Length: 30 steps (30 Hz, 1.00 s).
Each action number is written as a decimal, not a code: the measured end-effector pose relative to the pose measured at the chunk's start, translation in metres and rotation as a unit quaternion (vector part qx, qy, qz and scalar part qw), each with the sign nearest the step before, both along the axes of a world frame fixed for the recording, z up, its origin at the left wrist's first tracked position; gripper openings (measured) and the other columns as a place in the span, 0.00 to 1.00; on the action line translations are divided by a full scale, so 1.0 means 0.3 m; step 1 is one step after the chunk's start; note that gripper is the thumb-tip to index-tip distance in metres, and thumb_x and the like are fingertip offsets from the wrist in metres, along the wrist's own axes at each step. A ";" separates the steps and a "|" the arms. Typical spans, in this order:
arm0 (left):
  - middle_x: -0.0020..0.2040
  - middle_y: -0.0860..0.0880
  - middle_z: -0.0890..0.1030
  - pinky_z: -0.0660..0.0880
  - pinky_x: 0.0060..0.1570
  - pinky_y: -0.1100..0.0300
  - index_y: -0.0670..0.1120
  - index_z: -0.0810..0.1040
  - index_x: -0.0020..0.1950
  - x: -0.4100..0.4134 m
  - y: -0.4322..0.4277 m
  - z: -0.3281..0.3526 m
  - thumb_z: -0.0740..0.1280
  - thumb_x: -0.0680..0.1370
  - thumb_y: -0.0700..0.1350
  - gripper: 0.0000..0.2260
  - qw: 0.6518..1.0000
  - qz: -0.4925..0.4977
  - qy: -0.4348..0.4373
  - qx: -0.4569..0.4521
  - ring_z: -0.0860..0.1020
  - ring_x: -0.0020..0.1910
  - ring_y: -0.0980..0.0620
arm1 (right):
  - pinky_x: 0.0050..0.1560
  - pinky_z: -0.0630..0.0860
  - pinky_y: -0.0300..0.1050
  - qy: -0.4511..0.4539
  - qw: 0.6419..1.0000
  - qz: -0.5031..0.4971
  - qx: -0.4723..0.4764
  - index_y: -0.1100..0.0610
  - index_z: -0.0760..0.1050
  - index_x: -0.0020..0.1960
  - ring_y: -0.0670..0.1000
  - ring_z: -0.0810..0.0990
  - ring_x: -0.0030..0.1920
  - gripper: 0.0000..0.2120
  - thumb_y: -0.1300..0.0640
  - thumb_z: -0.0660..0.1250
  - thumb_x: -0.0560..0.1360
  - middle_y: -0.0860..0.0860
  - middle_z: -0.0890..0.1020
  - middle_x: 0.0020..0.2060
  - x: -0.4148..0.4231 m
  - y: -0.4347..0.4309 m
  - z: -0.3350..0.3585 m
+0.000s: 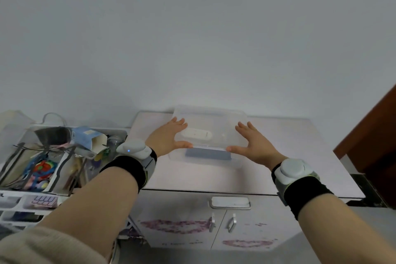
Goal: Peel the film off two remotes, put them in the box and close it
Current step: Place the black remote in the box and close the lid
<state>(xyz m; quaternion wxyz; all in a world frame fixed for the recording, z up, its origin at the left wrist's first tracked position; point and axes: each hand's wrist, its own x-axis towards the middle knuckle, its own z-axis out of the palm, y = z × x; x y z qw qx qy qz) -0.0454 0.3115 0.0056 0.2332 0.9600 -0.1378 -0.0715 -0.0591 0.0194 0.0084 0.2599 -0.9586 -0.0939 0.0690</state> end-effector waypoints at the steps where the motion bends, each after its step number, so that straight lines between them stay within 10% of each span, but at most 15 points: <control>1: 0.80 0.52 0.55 0.49 0.76 0.55 0.48 0.59 0.79 0.022 -0.023 0.007 0.69 0.72 0.62 0.40 1.000 -0.009 0.000 0.011 0.48 0.79 0.53 | 0.77 0.49 0.49 0.007 1.000 0.004 -0.020 0.55 0.55 0.79 0.49 0.44 0.79 0.45 0.37 0.69 0.70 0.47 0.53 0.79 0.012 -0.020 0.006; 19: 0.80 0.53 0.52 0.53 0.74 0.57 0.50 0.54 0.80 0.113 -0.020 0.020 0.72 0.73 0.56 0.41 0.983 -0.094 -0.029 0.153 0.50 0.79 0.54 | 0.75 0.59 0.50 0.002 0.983 0.039 -0.181 0.55 0.50 0.79 0.53 0.44 0.79 0.46 0.43 0.71 0.71 0.48 0.51 0.80 0.052 -0.028 0.039; 30: 0.81 0.51 0.48 0.49 0.76 0.55 0.48 0.50 0.80 0.068 -0.036 -0.013 0.69 0.75 0.58 0.41 0.992 -0.074 -0.026 0.102 0.44 0.79 0.51 | 0.76 0.57 0.48 -0.062 0.994 0.001 -0.095 0.52 0.54 0.79 0.51 0.43 0.79 0.39 0.46 0.69 0.74 0.45 0.53 0.79 0.005 -0.025 -0.055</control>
